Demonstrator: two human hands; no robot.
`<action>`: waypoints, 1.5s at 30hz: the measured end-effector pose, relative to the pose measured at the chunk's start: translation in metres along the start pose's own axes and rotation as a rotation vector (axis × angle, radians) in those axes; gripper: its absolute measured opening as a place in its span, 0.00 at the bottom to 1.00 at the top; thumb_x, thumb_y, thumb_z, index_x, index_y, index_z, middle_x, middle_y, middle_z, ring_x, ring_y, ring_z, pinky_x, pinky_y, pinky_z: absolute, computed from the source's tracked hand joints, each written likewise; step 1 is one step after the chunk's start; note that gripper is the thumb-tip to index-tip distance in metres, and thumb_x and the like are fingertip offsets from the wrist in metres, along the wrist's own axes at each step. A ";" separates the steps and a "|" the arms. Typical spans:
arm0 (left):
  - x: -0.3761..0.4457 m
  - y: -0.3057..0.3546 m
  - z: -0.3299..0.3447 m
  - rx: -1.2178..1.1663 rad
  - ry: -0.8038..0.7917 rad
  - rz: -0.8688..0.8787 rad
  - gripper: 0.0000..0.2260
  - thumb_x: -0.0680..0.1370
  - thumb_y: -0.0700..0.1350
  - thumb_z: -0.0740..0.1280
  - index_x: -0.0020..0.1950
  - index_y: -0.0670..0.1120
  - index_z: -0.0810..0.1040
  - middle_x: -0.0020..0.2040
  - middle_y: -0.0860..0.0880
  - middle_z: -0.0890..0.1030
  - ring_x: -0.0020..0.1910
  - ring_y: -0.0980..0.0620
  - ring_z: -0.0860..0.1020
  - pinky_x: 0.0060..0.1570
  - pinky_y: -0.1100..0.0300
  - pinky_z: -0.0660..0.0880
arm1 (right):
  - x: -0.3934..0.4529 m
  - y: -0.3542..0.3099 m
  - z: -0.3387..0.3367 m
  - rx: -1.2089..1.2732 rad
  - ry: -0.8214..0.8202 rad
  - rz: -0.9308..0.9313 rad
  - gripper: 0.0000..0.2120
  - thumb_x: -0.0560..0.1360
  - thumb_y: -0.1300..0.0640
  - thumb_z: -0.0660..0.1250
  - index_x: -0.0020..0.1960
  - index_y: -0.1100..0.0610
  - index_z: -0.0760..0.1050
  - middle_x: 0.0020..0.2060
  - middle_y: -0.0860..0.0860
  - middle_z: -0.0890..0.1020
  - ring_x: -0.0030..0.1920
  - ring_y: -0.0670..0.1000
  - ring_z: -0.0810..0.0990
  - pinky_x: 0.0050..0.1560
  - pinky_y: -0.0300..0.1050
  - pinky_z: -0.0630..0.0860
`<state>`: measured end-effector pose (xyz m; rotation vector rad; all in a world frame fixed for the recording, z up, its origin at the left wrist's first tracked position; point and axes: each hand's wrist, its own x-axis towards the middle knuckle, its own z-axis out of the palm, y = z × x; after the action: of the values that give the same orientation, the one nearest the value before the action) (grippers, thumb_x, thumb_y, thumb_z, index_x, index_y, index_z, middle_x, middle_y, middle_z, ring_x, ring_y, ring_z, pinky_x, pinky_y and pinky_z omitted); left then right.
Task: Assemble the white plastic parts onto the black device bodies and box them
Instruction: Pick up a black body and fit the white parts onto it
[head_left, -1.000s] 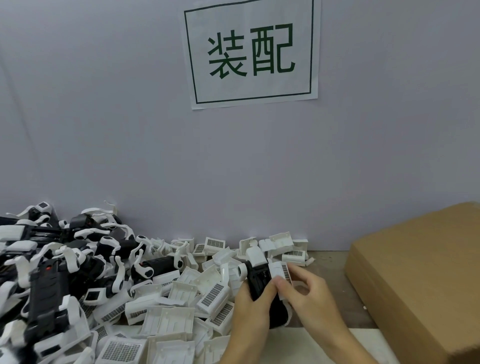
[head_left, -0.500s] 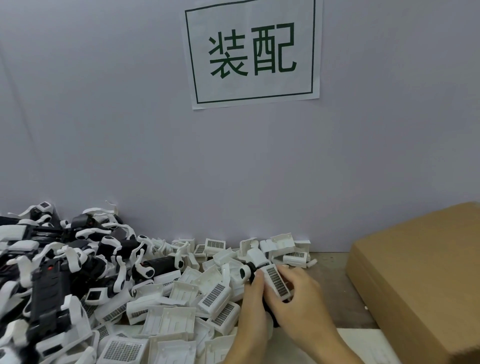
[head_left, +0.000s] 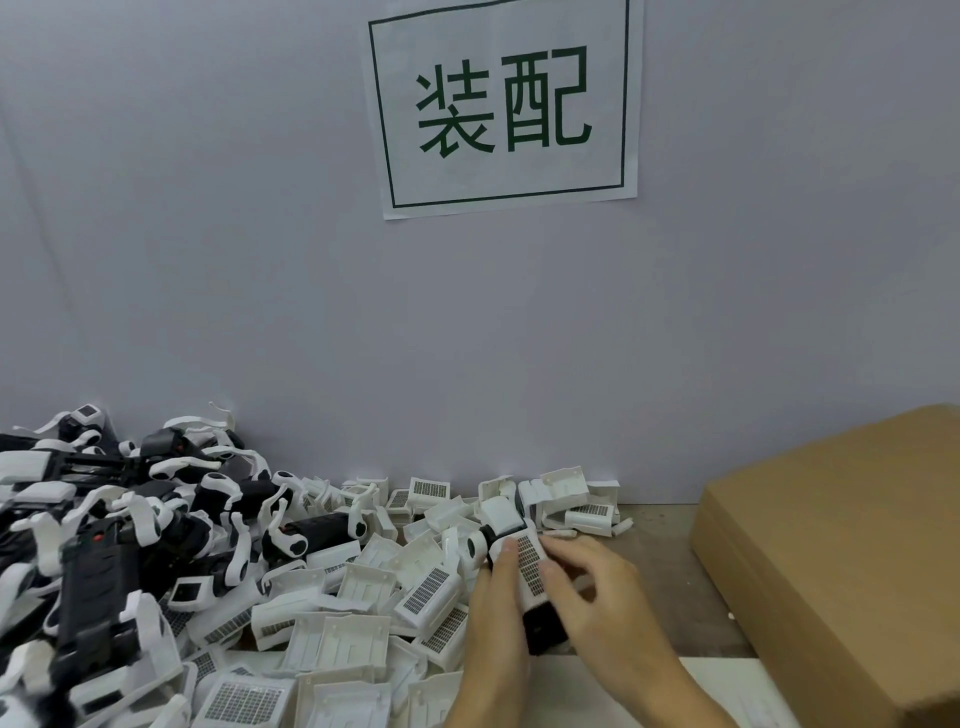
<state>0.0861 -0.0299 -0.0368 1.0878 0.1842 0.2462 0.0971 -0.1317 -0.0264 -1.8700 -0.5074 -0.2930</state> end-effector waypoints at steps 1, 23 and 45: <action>0.000 0.000 -0.001 -0.010 0.002 -0.016 0.16 0.83 0.50 0.61 0.54 0.42 0.85 0.50 0.37 0.86 0.49 0.39 0.85 0.48 0.46 0.82 | 0.000 0.000 -0.001 0.103 0.018 0.074 0.08 0.80 0.56 0.67 0.50 0.50 0.85 0.46 0.48 0.84 0.45 0.41 0.82 0.39 0.33 0.78; -0.003 -0.001 -0.003 0.317 -0.098 0.202 0.10 0.82 0.44 0.65 0.49 0.44 0.86 0.45 0.44 0.87 0.46 0.48 0.86 0.43 0.60 0.80 | 0.000 -0.002 -0.005 0.594 -0.018 0.437 0.11 0.76 0.52 0.69 0.48 0.58 0.86 0.43 0.58 0.87 0.44 0.56 0.88 0.35 0.43 0.81; -0.004 0.002 -0.002 0.305 -0.025 0.166 0.09 0.81 0.40 0.67 0.46 0.43 0.86 0.41 0.45 0.87 0.41 0.52 0.86 0.37 0.65 0.78 | 0.001 0.003 -0.002 0.619 -0.043 0.461 0.11 0.80 0.56 0.65 0.51 0.60 0.85 0.45 0.59 0.87 0.47 0.56 0.87 0.42 0.46 0.83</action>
<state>0.0813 -0.0285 -0.0363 1.4110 0.1107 0.3617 0.0997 -0.1343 -0.0276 -1.3337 -0.1515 0.1987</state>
